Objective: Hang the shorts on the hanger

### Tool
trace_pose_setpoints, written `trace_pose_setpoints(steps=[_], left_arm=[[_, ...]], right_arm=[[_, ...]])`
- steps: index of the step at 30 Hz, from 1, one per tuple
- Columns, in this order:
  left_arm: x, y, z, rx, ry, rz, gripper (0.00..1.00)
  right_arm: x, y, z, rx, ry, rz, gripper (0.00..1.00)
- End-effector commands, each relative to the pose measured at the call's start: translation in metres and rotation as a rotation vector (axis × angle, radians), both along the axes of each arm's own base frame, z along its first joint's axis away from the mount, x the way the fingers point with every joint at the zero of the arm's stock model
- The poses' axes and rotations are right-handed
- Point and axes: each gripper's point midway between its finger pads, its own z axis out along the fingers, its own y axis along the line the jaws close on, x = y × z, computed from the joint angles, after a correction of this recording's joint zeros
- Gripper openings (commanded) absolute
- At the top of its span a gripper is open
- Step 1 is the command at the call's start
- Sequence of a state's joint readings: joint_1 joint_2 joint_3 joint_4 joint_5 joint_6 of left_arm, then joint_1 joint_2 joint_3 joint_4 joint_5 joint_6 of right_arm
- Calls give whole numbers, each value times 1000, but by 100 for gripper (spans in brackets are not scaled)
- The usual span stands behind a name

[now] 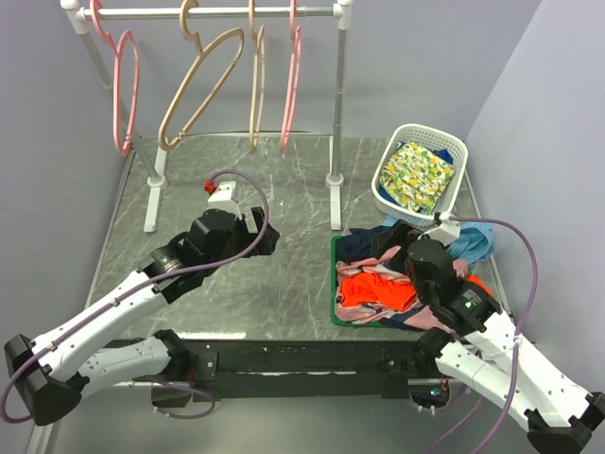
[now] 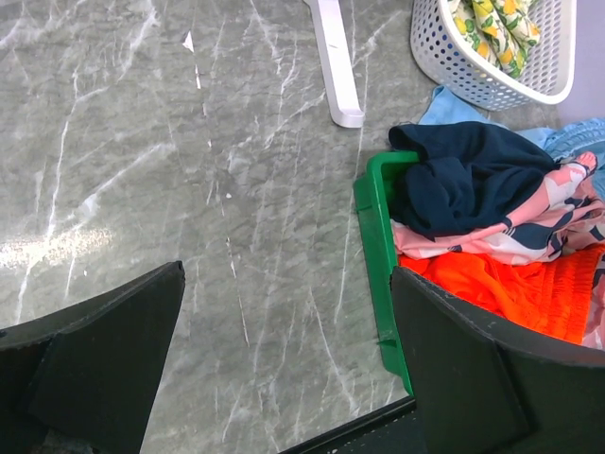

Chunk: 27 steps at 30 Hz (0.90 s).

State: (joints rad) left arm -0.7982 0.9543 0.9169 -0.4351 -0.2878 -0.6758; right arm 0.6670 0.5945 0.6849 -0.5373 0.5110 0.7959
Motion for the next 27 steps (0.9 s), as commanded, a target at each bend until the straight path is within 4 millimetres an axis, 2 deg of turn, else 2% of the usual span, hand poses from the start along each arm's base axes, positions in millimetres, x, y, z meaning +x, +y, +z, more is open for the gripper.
trace_pose_setpoints(steps=[1,6,10,13,17,23,27], left_arm=[[4,-3,20,-8,-31,-3,96],[0,-5,28,-65,-68,-27,96],[-1,-5,34,-75,-76,-25,96],[-1,-3,35,-70,-73,-22,96],[-3,0,34,-75,-70,-9,96],[-5,-5,26,-103,-51,-21,96],[-2,-5,26,-89,-40,-11,96]], right_arm=[[-2,-12,23,4,-14,-55,100],[-6,-21,19,-42,37,-84,100],[-11,-31,24,-45,53,-134,100],[-17,-43,24,-53,87,-196,100],[-32,-55,8,-65,169,-251,100],[-39,-57,-7,-1,185,-282,100],[-42,-52,-37,10,259,-301,100]])
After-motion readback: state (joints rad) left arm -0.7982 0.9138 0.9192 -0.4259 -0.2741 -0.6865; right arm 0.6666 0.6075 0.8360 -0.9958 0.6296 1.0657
